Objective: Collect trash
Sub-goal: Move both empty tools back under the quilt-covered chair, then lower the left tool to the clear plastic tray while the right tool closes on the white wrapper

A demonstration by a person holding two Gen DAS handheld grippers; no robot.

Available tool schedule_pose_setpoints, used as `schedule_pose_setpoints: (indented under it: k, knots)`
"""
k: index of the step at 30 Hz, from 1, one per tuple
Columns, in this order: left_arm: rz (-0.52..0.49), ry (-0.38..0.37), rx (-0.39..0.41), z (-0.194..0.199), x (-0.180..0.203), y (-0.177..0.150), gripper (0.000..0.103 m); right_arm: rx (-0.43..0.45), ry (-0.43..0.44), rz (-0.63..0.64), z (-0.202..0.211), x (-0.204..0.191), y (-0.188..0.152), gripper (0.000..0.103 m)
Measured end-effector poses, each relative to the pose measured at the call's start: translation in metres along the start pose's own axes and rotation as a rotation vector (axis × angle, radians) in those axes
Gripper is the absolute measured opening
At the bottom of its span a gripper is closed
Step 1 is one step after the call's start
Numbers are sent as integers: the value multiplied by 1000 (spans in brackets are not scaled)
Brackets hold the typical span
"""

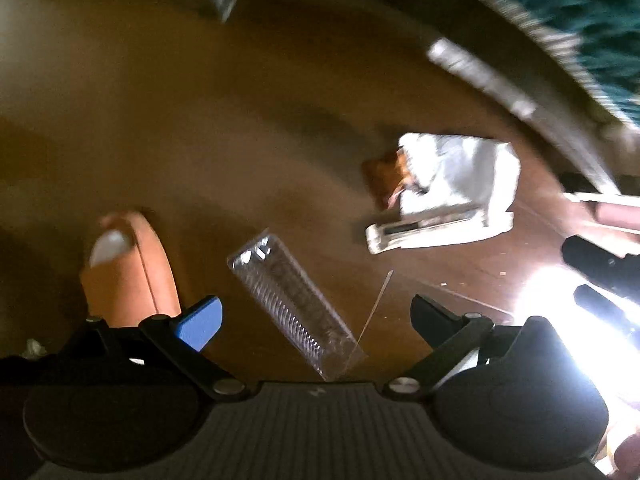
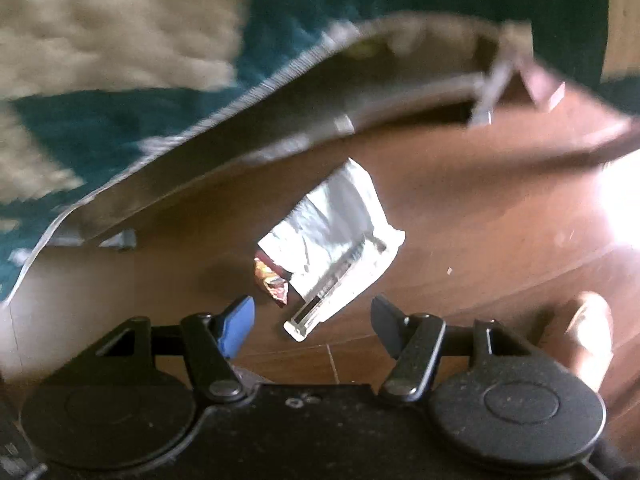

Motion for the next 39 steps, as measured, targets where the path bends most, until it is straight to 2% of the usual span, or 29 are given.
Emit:
schedule_pose_setpoints:
  k: [4,9,14,16,24,25,26,28,34,35,39]
  knots:
    - [64,4,-77,-38,-6,2,101,-38,3,-131,-40,18,3,63]
    - [106,3,-189,-80,-10,-5,101,-70,-19,-174,-78,29,8,63]
    - [122,27,-258,-115,-10,-10,101,-95,-56,-201,-108,38,13,63]
    - [114,39,-272,-125,-10,-12,101,-107,-92,-207,-120,46,13,62]
    - [105,36,-295,-144,-8,-13,101,-98,-114,-285,-142,57,21,59]
    - [106,33,-304,-147,-8,-15,101,-97,-112,-292,-144,57,22,52]
    - [104,34,-308,-149,-8,-15,101,-97,-111,-297,-145,57,22,37]
    - [98,34,-311,-151,-7,-16,100,-106,-122,-307,-148,59,21,26]
    - [91,17,-310,-158,-3,-14,100,-101,-131,-304,-151,63,22,26]
    - [91,14,-307,-161,-1,-15,98,-106,-134,-297,-151,63,22,25]
    - [79,10,-311,-167,3,-12,68,-106,-163,-263,-155,53,20,21]
Point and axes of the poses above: each gripper's, at about its wrist camera, not at the fingertips, and z roughly against the way its jaws point, x to its right, y to its top, the point moved 8 cm from there along -z, roughly the way its jaws point, and after that the axes turned 6 degrees about y, right-handed, at the moved point
